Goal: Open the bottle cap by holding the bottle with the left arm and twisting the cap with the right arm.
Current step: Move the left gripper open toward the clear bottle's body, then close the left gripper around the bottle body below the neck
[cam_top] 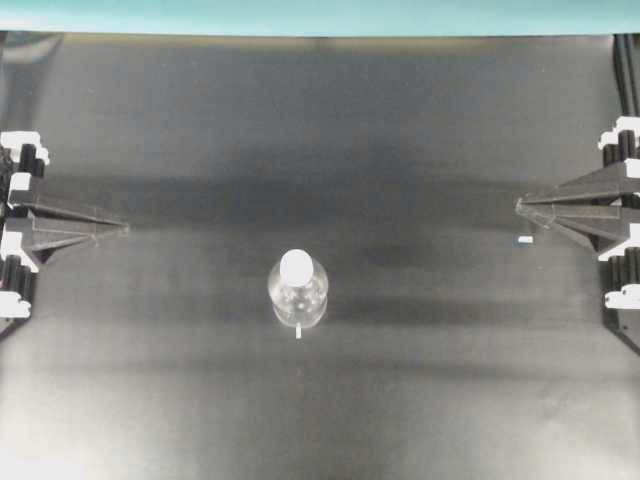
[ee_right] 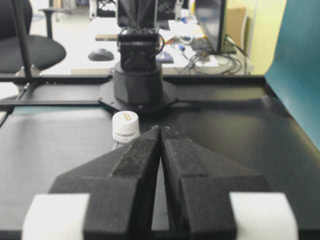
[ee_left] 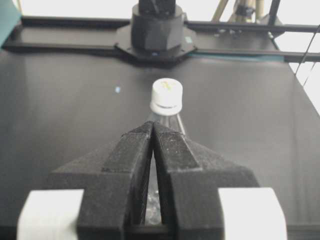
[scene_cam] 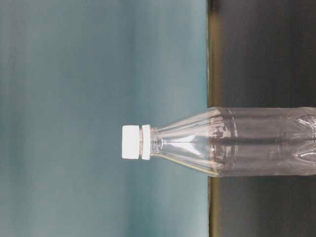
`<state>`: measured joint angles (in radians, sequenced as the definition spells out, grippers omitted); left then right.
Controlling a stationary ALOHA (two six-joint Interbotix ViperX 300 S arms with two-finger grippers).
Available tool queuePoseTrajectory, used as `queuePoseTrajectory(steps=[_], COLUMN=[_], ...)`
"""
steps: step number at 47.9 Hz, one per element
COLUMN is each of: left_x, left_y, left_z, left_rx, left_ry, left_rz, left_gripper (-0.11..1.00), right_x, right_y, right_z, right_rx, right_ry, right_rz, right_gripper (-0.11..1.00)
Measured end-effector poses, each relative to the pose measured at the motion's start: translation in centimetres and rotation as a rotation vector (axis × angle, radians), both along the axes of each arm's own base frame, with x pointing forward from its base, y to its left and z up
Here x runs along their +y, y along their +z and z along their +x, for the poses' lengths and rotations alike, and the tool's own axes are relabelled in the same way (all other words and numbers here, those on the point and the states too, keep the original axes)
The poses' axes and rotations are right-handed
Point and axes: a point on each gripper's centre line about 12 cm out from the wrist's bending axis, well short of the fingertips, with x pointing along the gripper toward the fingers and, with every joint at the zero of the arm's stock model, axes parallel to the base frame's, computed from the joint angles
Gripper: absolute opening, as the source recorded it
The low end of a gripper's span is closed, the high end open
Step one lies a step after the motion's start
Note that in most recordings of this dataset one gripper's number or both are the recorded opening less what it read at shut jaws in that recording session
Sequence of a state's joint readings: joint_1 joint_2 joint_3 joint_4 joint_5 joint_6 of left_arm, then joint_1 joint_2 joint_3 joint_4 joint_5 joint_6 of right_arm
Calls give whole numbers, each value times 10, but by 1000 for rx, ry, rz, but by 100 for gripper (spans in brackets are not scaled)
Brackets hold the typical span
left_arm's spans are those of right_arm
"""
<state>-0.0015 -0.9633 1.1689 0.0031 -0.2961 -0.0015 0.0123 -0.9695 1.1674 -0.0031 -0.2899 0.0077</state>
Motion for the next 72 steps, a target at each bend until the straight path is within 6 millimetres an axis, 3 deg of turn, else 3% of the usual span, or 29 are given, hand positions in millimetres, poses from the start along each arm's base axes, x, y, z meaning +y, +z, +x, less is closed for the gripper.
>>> queuePoseTrajectory(steps=[4,8,22,26,36,40,47,54,61,72], left_x=[-1,-2,-4,-4,-6,-8,-10,-16,-19,-17], left_y=[5,9,11,9,3,0,-11,-28,-42,-85], left_z=[6,16,57,72,112,129,154,167,170,166], left_rx=[0,8,29,30,32,27,52,77,76,107], left_ry=[-6,-11,-21,-22,-31,-37,-44,-61,-71,-69], left_rz=[24,31,41,41,15,-9,-43,-43,-46,-63], left_gripper=[13,10,13,26,85,98,96,97,97,97], right_x=[-1,-2,-2,-2,-2,-3,-4,-5,-5,-5], right_y=[-1,-4,-11,-13,-15,-18,-21,-21,-19,-16], right_z=[1,1,3,3,3,4,3,2,1,-1], right_rx=[6,37,108,120,140,160,190,190,184,174], right_ry=[-5,-8,-8,-8,-8,-15,-23,-25,-25,-26], right_rz=[0,3,22,33,45,57,74,79,122,222], right_gripper=[8,1,1,1,1,1,1,1,1,1])
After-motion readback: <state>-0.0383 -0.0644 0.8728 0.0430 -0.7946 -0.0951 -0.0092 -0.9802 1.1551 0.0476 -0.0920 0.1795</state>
